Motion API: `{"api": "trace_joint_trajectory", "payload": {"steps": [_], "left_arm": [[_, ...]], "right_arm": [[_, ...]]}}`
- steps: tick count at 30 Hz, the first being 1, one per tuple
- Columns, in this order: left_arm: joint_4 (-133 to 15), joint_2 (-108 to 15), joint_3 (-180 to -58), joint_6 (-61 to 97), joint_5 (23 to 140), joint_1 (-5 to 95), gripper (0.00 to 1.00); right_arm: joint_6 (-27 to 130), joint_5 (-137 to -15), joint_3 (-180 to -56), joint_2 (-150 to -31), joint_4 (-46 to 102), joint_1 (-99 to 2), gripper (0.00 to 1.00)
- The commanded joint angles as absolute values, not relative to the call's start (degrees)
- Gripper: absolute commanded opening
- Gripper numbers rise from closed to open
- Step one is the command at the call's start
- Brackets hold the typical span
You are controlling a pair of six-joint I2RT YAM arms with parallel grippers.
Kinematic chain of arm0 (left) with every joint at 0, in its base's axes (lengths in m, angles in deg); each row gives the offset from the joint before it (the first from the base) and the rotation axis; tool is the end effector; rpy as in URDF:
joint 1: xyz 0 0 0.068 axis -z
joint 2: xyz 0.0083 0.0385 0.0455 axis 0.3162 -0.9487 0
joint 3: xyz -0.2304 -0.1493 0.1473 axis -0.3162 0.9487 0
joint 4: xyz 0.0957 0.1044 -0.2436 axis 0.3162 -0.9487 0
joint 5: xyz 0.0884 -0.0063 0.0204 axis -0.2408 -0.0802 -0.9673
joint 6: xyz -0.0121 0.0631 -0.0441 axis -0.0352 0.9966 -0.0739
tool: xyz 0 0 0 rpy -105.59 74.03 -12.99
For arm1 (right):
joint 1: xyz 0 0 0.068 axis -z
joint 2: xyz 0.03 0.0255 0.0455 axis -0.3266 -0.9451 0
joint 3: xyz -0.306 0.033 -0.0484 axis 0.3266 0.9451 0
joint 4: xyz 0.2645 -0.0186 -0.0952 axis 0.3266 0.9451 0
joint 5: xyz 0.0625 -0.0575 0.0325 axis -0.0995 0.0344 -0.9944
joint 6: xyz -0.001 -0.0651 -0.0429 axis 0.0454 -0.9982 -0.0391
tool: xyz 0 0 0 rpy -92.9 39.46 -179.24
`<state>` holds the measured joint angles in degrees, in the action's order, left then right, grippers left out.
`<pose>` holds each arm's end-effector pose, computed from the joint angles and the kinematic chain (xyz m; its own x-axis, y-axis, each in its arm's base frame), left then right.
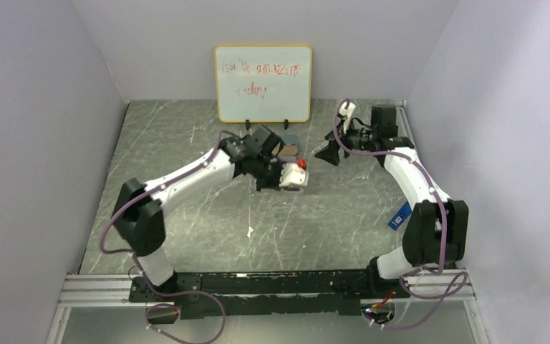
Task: Organize the sunglasses
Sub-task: Place the sunglasses in the sunglasses case.
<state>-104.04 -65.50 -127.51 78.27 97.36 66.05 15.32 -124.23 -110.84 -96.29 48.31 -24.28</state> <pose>0.2433 -0.3073 0.2988 0.2493 0.7438 -0.6202 0.9679 -0.1694 0.1858 0.3555 0.0879 0.3180 -0.2164 -0.2968 -0.9301 -0.9105 0.4052 0.0825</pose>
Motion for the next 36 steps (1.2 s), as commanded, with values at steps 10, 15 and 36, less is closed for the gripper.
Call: {"api": "trace_joint_trajectory", "payload": {"steps": [10,15,36], "left_arm": [[-121.3,-93.7,-161.6,89.3,107.6,55.6,0.05],[-122.1,-98.3,-165.9,89.6,106.4,54.2,0.05],[-119.5,-105.3,-171.4,84.4,104.4,51.5,0.06]], "right_arm": [[20.8,-119.7,-100.2,-85.7,33.1,-19.4,0.82],[21.9,-121.2,-98.8,-85.2,31.9,-16.7,0.82],[25.6,-123.7,-95.6,-83.6,27.3,-14.8,0.82]]}}
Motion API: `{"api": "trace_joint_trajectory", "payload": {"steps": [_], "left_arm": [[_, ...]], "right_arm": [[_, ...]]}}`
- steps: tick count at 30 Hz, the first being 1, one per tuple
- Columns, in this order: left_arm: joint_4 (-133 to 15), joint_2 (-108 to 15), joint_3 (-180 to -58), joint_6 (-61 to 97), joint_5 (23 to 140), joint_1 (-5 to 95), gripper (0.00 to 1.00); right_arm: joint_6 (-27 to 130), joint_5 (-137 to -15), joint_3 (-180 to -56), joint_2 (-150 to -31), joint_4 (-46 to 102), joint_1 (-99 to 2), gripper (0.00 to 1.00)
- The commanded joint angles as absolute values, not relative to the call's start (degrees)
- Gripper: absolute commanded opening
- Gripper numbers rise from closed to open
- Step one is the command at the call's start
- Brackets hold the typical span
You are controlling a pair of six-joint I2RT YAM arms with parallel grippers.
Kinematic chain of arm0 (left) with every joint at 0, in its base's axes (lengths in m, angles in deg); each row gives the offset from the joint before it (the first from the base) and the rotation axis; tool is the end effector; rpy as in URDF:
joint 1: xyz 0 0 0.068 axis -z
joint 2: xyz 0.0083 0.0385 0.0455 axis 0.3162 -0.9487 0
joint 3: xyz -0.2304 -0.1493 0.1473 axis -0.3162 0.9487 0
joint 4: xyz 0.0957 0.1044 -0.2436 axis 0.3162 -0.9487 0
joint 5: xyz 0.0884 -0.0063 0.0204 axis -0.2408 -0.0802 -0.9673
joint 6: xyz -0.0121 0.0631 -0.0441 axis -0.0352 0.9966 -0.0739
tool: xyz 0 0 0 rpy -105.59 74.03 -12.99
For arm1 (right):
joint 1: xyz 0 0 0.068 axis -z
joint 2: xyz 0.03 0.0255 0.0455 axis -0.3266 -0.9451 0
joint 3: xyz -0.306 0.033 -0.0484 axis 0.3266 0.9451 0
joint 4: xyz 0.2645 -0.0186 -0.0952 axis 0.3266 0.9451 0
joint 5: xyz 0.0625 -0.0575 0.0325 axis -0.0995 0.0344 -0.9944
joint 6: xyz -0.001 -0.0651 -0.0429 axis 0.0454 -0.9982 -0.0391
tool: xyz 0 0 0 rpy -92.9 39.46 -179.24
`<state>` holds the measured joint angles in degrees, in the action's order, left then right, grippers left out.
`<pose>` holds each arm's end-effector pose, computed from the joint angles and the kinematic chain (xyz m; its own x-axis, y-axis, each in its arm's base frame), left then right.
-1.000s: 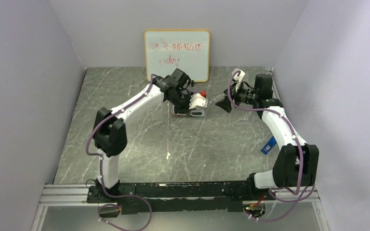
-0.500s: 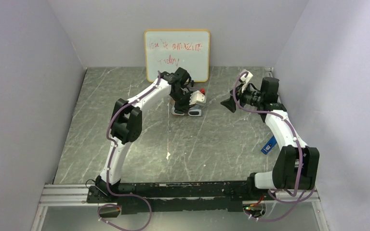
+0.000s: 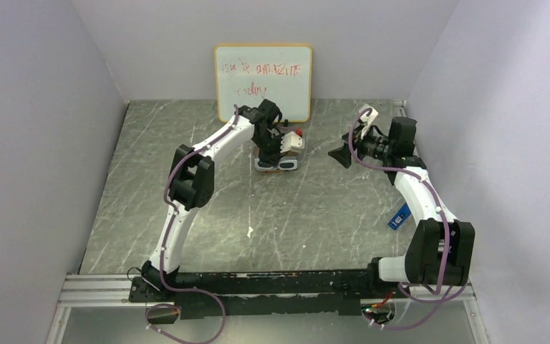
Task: Organize the sunglasses
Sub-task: Place the sunglasses in the sunglasses case.
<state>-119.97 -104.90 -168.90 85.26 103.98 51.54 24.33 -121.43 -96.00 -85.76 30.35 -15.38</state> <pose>0.4398 -0.3276 0.2132 0.0604 0.8074 -0.5870 0.9973 -0.0740 0.0008 0.3235 0.0327 0.3107 -0.1735 -0.1996 -0.9644 -0.7901 0.6128 0.0153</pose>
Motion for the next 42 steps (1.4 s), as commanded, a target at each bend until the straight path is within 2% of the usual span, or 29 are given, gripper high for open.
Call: {"api": "trace_joint_trajectory", "payload": {"steps": [1,17,42], "left_arm": [[-119.5,-105.4,-171.3,84.3,104.4,51.5,0.06],[-117.9,-106.3,-170.7,83.3,103.6,51.5,0.06],[-120.6,-107.5,-172.9,81.2,103.0,51.4,0.13]], "right_arm": [[25.7,-123.9,-95.5,-83.6,27.3,-14.8,0.82],[26.3,-124.4,-95.0,-83.2,25.5,-14.6,0.82],[26.2,-124.6,-94.5,-82.9,24.8,-14.5,0.82]]}}
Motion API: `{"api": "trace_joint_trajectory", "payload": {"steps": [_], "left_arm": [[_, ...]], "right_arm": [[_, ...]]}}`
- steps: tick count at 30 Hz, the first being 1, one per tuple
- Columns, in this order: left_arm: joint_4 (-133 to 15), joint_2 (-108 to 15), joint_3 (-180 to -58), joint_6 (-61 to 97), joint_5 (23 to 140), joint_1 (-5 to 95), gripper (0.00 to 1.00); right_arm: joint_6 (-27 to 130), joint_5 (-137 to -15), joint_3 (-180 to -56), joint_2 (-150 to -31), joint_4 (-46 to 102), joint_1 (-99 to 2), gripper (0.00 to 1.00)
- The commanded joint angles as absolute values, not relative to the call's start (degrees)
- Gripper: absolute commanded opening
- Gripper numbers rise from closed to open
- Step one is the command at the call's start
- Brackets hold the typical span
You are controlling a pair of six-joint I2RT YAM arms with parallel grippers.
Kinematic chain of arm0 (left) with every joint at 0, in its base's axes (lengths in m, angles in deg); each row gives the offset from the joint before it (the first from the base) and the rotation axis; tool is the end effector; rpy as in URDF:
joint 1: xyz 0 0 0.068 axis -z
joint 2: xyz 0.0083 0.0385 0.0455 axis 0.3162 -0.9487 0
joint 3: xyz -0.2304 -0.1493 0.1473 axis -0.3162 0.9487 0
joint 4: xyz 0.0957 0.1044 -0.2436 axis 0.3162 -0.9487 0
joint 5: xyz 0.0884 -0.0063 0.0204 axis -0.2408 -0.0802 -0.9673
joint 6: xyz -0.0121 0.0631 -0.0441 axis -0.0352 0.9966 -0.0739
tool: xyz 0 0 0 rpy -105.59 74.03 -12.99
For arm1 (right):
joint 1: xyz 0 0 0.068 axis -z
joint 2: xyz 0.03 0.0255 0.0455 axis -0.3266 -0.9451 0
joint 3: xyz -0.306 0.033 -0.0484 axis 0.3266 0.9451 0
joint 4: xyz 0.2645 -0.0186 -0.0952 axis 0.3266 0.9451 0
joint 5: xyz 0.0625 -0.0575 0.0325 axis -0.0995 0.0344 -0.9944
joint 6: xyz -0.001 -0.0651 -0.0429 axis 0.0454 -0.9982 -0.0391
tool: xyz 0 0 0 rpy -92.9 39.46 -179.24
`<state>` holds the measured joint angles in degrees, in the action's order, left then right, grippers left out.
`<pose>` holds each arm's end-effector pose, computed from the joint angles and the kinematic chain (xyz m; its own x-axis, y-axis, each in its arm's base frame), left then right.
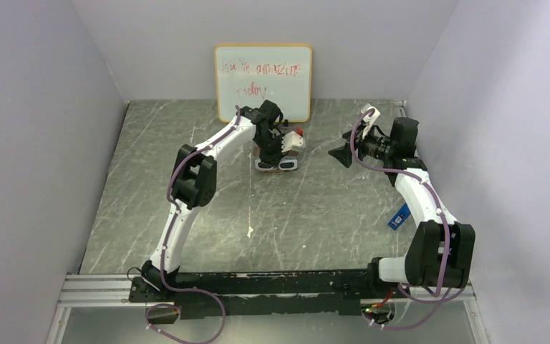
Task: Organize the sunglasses
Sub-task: Place the sunglasses in the sunglasses case.
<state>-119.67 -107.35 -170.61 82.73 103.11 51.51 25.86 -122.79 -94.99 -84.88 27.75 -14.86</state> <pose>0.4475 -0.3313 0.1997 0.0127 0.8193 -0.5732 0.9992 -0.0324 -0.0242 0.3201 0.0309 0.3140 -0.1499 -0.1785 -0.9724 -0.7939 0.6079 0.0108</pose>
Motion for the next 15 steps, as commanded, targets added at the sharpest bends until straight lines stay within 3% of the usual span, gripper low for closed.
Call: {"api": "trace_joint_trajectory", "payload": {"steps": [1,5,15], "left_arm": [[-120.7,-107.7,-172.9,81.1,102.9,51.5,0.14],[-120.6,-107.9,-172.9,80.8,102.3,51.4,0.15],[-117.3,-107.1,-171.6,78.9,101.2,51.4,0.34]], "right_arm": [[26.2,-124.6,-94.5,-83.0,24.8,-14.5,0.82],[26.2,-124.8,-94.4,-83.0,24.8,-14.5,0.82],[26.1,-125.0,-94.4,-83.3,24.9,-14.5,0.82]]}}
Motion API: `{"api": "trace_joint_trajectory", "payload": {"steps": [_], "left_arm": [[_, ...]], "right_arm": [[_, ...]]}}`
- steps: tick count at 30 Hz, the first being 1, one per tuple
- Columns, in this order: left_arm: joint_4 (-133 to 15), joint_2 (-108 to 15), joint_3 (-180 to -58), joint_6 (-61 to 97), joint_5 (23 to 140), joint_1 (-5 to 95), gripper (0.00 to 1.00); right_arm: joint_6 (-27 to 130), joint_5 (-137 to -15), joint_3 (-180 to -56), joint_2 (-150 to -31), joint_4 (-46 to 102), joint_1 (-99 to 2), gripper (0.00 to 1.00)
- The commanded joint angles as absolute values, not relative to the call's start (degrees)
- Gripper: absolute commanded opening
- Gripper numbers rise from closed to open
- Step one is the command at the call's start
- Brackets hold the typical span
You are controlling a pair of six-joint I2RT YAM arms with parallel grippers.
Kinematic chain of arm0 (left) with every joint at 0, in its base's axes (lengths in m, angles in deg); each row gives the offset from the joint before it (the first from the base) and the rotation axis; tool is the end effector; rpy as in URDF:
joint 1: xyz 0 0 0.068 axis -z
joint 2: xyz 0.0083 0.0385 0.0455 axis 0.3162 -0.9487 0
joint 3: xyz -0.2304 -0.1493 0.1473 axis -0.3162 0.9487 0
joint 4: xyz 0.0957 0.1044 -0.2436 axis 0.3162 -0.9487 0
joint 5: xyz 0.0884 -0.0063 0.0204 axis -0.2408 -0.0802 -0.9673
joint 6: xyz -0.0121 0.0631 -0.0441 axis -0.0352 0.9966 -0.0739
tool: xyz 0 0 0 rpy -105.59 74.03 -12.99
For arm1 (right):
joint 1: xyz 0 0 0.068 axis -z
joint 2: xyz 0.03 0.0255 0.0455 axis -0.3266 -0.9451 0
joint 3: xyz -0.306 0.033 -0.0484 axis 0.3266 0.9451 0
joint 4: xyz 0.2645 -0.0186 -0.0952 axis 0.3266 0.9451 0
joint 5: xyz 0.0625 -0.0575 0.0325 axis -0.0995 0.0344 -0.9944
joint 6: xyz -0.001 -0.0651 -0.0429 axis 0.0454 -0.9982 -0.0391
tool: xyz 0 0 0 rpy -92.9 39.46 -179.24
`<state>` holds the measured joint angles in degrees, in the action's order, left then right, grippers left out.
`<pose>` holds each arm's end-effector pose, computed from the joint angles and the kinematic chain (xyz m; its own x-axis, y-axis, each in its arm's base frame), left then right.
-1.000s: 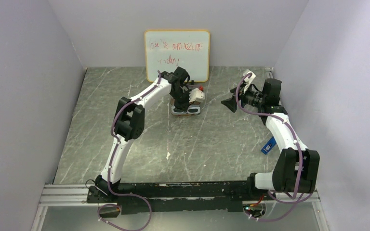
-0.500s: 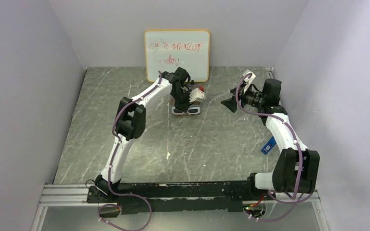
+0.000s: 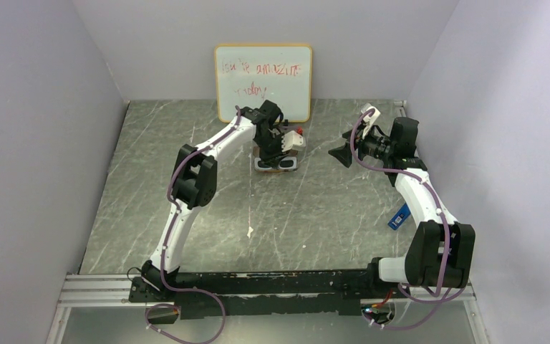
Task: Organize the sunglasses
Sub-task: Place the sunglasses in the sunglasses case.
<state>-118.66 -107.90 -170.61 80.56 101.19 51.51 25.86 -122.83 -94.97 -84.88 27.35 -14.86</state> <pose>0.4514 -0.3315 0.1942 -0.0207 0.8322 -0.5541 0.9997 0.0104 -0.0218 0.3204 0.0309 0.3146 -0.1434 -0.1788 -0.9734 -0.7944 0.6074 0.0054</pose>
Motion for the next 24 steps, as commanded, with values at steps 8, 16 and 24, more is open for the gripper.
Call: {"api": "trace_joint_trajectory", "payload": {"steps": [8,16,24], "left_arm": [[-114.4,-105.8,-170.0,77.8,100.3,51.4,0.40],[-110.7,-103.6,-167.2,76.5,98.6,51.4,0.41],[-107.2,-101.2,-165.6,74.9,97.6,51.4,0.47]], "right_arm": [[26.1,-125.2,-94.4,-83.3,24.9,-14.5,0.82],[26.2,-125.4,-94.3,-83.3,24.8,-14.5,0.81],[26.2,-125.5,-94.2,-83.2,24.7,-14.4,0.82]]}}
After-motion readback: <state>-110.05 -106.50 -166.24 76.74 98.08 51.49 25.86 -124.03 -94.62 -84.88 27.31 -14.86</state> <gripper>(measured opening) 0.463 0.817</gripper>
